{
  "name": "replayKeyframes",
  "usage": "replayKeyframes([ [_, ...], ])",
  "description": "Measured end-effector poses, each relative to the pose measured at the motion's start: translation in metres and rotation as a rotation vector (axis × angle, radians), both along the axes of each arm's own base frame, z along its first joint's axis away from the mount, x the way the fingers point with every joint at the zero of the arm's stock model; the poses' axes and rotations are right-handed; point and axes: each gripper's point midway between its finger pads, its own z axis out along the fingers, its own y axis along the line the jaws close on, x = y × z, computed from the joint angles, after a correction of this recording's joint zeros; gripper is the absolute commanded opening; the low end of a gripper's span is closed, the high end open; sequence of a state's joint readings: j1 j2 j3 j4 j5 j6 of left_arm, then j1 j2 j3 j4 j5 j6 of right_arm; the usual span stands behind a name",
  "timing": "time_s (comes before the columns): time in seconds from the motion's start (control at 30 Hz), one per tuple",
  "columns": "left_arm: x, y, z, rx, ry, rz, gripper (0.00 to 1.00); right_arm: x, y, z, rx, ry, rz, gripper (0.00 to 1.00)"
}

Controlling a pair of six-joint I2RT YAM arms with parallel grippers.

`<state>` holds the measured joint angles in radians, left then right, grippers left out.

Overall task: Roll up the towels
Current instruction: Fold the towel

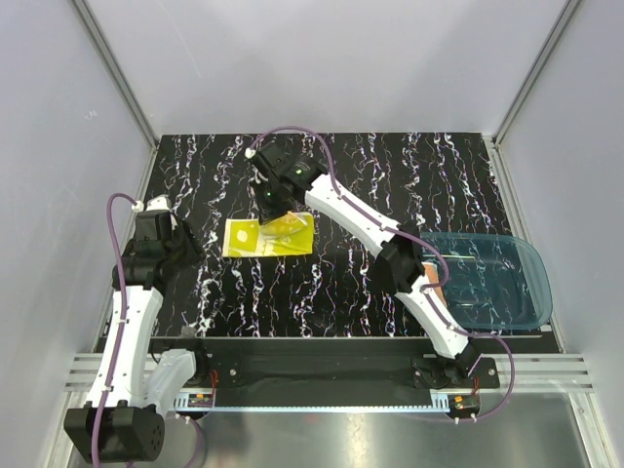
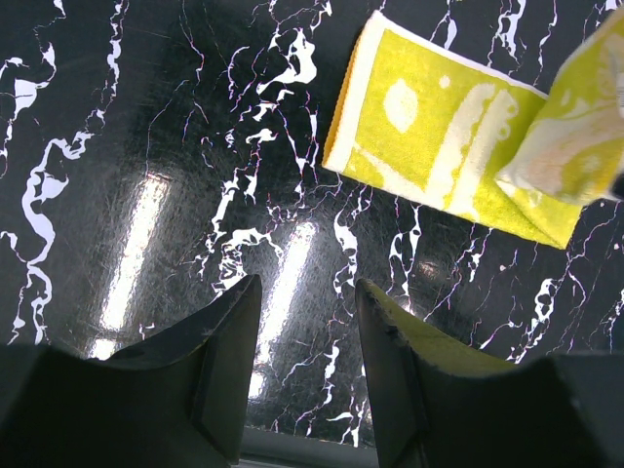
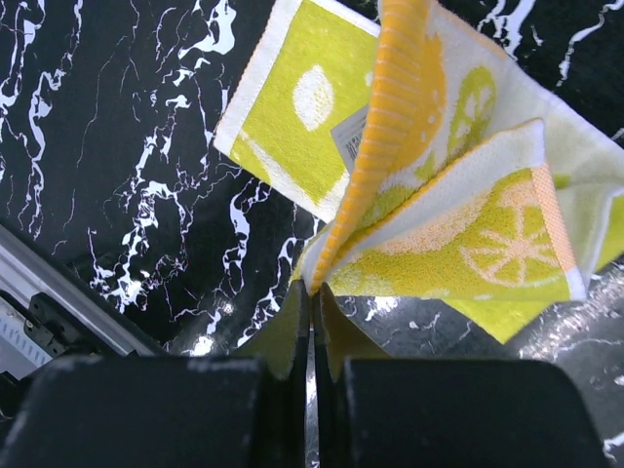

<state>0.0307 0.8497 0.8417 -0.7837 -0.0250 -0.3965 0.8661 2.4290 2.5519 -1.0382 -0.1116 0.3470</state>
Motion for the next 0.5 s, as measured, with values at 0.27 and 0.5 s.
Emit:
replayKeyframes([
  [0.27, 0.000, -0.001, 0.000, 0.000, 0.000, -0.004, 0.48, 0.000, 0.024, -0.015, 0.069, 0.030, 0.051, 0.06],
  [0.5, 0.000, -0.001, 0.000, 0.003, 0.000, -0.003, 0.48, -0.001, 0.059, -0.016, 0.208, 0.039, 0.128, 0.48],
])
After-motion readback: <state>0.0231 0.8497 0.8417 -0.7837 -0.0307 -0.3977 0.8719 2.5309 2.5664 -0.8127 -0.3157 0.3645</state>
